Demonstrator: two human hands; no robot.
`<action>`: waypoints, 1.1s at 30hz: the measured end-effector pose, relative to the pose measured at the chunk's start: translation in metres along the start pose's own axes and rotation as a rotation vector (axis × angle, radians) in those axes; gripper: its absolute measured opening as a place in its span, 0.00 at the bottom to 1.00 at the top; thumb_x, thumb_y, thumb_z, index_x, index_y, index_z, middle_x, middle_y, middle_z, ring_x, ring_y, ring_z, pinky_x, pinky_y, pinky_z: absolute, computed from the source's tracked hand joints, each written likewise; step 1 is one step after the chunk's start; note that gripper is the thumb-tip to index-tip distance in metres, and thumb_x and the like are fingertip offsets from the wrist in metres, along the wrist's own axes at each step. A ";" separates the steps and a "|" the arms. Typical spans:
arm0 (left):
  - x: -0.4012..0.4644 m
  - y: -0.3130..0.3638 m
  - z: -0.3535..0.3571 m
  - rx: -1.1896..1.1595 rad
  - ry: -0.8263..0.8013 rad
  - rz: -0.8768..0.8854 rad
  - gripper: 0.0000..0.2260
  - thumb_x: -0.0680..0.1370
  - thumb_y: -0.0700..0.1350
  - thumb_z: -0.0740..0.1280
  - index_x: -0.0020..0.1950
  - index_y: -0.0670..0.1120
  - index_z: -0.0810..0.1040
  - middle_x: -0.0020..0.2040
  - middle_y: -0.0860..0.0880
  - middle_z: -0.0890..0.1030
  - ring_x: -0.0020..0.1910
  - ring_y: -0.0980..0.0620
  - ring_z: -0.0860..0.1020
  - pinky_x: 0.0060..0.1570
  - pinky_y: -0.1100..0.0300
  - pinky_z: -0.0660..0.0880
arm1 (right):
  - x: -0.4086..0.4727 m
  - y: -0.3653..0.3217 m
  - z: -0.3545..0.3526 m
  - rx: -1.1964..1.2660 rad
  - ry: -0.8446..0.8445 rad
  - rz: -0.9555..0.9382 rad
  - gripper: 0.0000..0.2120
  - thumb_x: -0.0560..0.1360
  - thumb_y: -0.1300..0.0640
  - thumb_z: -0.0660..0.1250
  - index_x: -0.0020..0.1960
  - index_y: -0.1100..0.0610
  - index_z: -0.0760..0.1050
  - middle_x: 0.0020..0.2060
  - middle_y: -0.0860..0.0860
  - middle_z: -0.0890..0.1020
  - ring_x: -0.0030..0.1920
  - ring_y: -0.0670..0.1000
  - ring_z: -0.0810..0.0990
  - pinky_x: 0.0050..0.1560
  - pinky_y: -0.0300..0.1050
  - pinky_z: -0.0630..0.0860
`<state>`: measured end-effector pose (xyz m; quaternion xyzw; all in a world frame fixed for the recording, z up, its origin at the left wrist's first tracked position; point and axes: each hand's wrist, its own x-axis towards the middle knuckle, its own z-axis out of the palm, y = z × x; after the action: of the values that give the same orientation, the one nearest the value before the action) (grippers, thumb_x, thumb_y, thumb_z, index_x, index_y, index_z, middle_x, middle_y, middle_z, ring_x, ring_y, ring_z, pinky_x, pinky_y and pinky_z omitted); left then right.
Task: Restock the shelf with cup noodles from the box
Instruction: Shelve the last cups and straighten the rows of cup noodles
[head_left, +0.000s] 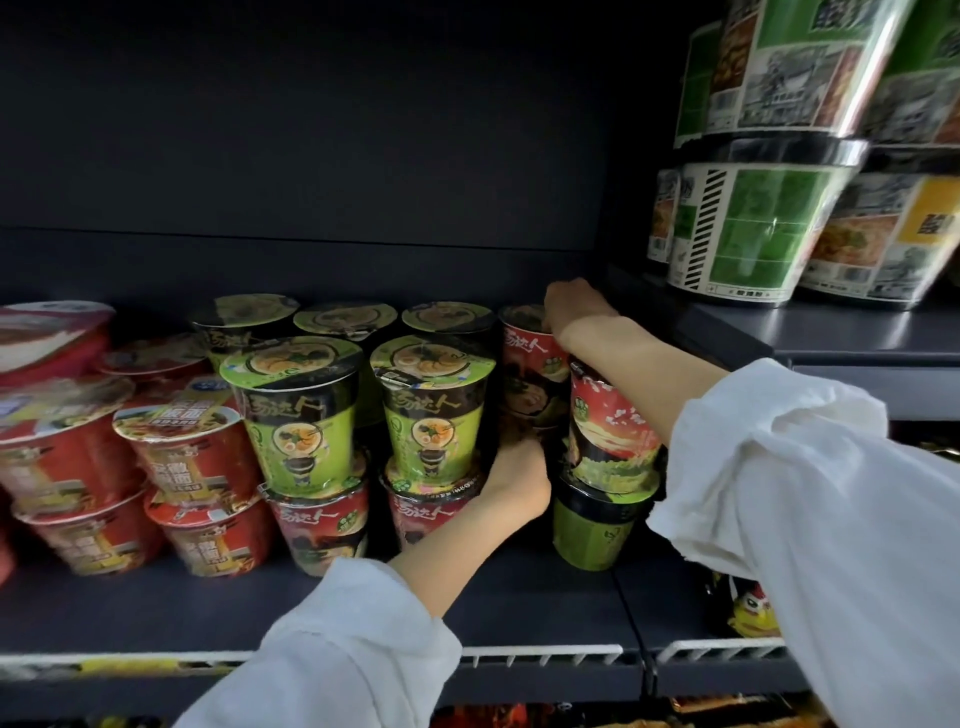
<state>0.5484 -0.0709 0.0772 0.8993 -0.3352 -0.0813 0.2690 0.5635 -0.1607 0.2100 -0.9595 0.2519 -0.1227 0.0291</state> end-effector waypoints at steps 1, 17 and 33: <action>-0.002 0.000 0.002 0.012 0.004 0.017 0.18 0.80 0.33 0.52 0.70 0.39 0.65 0.69 0.40 0.66 0.67 0.42 0.68 0.66 0.58 0.63 | -0.001 0.000 0.000 -0.011 -0.001 -0.002 0.14 0.77 0.70 0.57 0.61 0.68 0.72 0.59 0.63 0.75 0.58 0.62 0.77 0.54 0.49 0.75; 0.035 0.019 -0.024 0.533 0.049 0.155 0.14 0.81 0.36 0.55 0.62 0.39 0.75 0.62 0.41 0.77 0.61 0.42 0.76 0.53 0.52 0.73 | -0.001 -0.004 0.000 -0.023 -0.027 -0.007 0.14 0.78 0.68 0.58 0.62 0.68 0.72 0.60 0.63 0.75 0.60 0.62 0.76 0.55 0.48 0.74; 0.033 0.016 -0.024 0.721 0.054 0.260 0.14 0.80 0.32 0.54 0.60 0.35 0.76 0.59 0.39 0.79 0.58 0.39 0.78 0.51 0.50 0.74 | 0.000 -0.003 0.004 0.019 0.034 -0.030 0.15 0.76 0.73 0.55 0.60 0.68 0.72 0.59 0.64 0.75 0.58 0.62 0.76 0.54 0.50 0.75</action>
<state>0.5724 -0.0922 0.1073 0.8880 -0.4462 0.1001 -0.0479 0.5658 -0.1581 0.2065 -0.9606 0.2368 -0.1418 0.0321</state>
